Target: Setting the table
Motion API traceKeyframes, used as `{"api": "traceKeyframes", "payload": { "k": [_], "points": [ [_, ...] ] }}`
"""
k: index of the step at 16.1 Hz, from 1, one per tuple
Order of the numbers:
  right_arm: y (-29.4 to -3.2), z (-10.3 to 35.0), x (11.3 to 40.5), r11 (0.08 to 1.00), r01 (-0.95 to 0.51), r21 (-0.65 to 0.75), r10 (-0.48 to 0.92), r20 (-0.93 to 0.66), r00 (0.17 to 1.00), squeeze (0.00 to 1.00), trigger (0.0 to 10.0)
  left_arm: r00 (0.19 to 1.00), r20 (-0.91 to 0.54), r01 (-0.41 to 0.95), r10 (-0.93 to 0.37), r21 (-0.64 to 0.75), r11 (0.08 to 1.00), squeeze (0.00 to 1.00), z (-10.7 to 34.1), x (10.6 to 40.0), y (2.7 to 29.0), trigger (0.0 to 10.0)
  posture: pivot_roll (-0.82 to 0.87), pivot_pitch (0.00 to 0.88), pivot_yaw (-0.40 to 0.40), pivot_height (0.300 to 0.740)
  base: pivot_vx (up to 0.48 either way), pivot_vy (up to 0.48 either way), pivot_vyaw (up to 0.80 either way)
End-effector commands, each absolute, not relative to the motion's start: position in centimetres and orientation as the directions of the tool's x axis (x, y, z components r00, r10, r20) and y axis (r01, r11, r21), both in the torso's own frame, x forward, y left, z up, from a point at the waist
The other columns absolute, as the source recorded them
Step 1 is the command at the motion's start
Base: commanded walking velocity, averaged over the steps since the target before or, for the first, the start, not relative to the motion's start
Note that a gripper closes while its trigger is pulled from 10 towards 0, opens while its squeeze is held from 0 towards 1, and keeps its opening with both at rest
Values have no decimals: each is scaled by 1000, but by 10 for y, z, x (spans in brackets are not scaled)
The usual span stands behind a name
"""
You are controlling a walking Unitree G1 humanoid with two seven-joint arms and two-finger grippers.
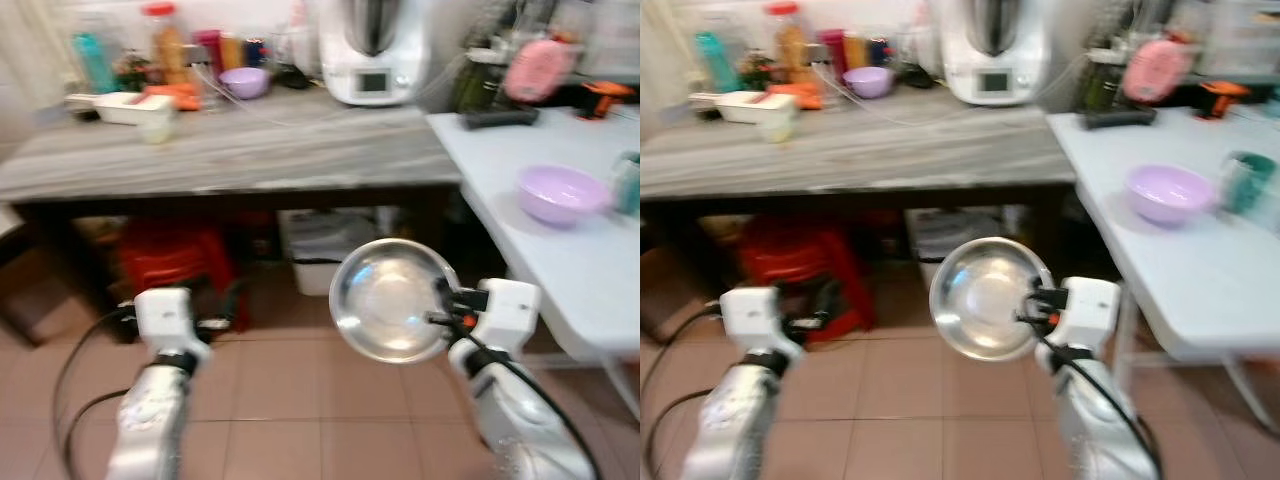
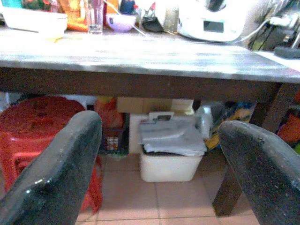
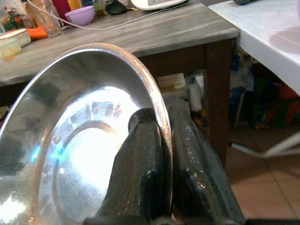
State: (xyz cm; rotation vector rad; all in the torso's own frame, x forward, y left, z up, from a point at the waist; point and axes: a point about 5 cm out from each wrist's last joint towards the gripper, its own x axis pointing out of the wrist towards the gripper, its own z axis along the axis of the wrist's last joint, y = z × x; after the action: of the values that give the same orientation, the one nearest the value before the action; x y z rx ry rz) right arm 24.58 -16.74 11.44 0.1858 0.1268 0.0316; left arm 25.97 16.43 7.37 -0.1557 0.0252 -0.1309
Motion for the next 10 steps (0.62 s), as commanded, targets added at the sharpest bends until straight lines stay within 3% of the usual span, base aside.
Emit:
{"api": "traceKeyframes", "payload": {
  "k": [1,8,10],
  "points": [
    [-159,121,248,977,-45,207,64,-85,994,0,10000,994,-17,106,-109,-129,986,0,76,260,176,10000,-51,0,54,740,420,0,631],
    [-162,120,247,977,-14,214,33,-87,996,0,10000,991,-18,132,-135,-129,983,0,76,263,172,10000,-58,0,67,740,422,0,0],
    [-162,120,247,975,-7,221,27,-87,996,0,10000,990,-16,140,-143,-127,982,0,77,264,171,10000,-58,0,70,740,424,0,-619]
  ]
}}
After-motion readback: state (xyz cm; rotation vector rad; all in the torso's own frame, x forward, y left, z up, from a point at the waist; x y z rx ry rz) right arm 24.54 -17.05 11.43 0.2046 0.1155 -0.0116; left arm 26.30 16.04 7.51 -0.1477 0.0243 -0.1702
